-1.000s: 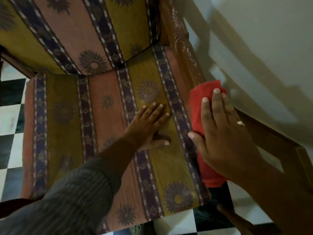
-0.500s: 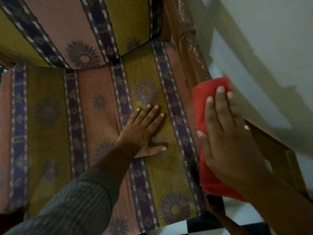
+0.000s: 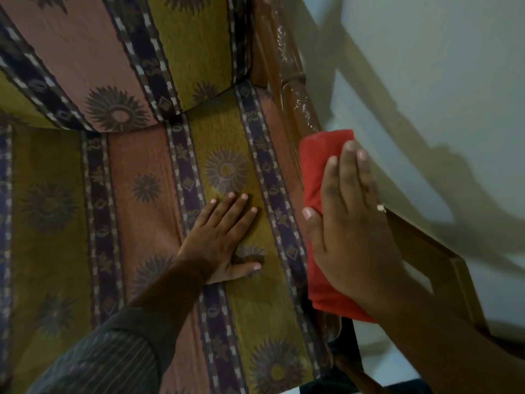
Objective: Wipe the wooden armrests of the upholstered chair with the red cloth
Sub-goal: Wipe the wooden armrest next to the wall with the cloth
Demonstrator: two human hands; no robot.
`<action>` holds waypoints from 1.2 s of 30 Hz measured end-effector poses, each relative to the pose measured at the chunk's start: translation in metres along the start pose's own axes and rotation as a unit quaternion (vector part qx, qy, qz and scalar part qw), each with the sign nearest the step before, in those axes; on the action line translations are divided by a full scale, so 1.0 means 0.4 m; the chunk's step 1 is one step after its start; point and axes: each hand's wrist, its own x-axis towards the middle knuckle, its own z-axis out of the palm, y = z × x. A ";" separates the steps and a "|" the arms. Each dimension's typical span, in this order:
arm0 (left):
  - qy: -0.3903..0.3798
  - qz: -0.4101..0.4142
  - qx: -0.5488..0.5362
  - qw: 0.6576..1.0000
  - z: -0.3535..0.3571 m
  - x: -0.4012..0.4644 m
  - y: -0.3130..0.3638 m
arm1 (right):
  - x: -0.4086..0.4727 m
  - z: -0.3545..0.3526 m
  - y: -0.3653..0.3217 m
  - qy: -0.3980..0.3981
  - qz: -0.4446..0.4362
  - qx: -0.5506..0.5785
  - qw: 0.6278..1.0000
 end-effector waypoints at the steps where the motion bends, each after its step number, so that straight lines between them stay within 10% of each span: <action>1: 0.003 0.001 -0.003 1.000 0.004 -0.001 -0.002 | 0.005 0.002 -0.001 0.001 -0.030 -0.043 0.999; 9: 0.004 0.000 -0.014 1.000 0.013 -0.003 -0.006 | 0.039 -0.006 -0.003 -0.034 -0.079 -0.076 0.993; 14: 0.001 -0.001 -0.021 1.000 0.017 -0.001 -0.008 | 0.073 -0.010 -0.007 -0.034 0.061 0.110 0.991; 24: -0.014 0.000 -0.014 1.000 0.015 -0.003 -0.006 | 0.154 -0.008 -0.011 -0.016 -0.160 -0.131 0.978; 36: -0.044 0.049 0.016 0.998 -0.055 0.077 -0.118 | 0.187 -0.002 -0.037 0.010 -0.057 -0.097 0.994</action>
